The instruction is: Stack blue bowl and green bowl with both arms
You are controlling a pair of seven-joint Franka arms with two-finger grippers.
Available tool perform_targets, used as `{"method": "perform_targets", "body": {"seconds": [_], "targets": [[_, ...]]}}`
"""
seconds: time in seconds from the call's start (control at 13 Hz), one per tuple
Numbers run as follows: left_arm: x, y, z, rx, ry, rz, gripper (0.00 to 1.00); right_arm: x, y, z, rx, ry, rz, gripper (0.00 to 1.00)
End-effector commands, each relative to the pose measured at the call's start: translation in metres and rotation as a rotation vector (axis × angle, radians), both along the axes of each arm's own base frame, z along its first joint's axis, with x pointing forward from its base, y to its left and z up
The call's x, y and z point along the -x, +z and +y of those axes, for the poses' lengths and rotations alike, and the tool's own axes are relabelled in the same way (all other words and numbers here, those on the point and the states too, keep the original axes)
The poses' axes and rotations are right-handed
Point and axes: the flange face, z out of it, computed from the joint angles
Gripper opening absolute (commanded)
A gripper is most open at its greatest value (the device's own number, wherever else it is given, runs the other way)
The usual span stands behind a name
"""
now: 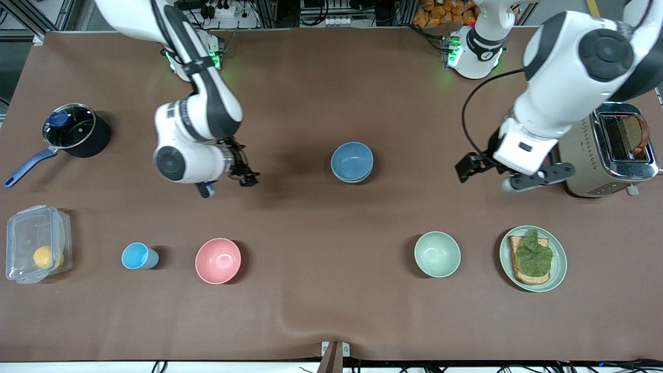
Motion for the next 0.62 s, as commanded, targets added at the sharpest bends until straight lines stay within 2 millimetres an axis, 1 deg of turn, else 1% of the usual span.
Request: {"method": "perform_targets", "body": {"seconds": [0.0, 0.08, 0.15, 0.31, 0.38, 0.46, 0.54], "targets": [[-0.004, 0.021, 0.011, -0.024, -0.001, 0.008, 1.0, -0.01, 0.03, -0.058, -0.018, 0.094, 0.013, 1.0], [-0.004, 0.025, 0.014, -0.026, 0.001, 0.015, 1.0, -0.017, 0.038, -0.086, -0.037, 0.114, 0.022, 1.0], [-0.007, 0.032, 0.023, -0.024, -0.01, 0.006, 1.0, -0.025, 0.048, -0.114, -0.069, 0.147, 0.027, 1.0], [-0.006, 0.039, 0.04, -0.043, -0.058, 0.017, 1.0, -0.034, 0.066, -0.169, -0.103, 0.212, 0.035, 1.0], [-0.007, 0.042, 0.05, -0.038, -0.049, 0.014, 1.0, -0.038, 0.075, -0.2, -0.095, 0.242, 0.026, 1.0], [-0.007, 0.043, 0.06, -0.043, -0.064, 0.017, 1.0, -0.04, 0.083, -0.225, -0.101, 0.267, 0.004, 1.0], [-0.003, 0.047, 0.06, -0.055, -0.102, 0.025, 1.0, -0.038, 0.092, -0.251, -0.117, 0.311, -0.023, 1.0]]}}
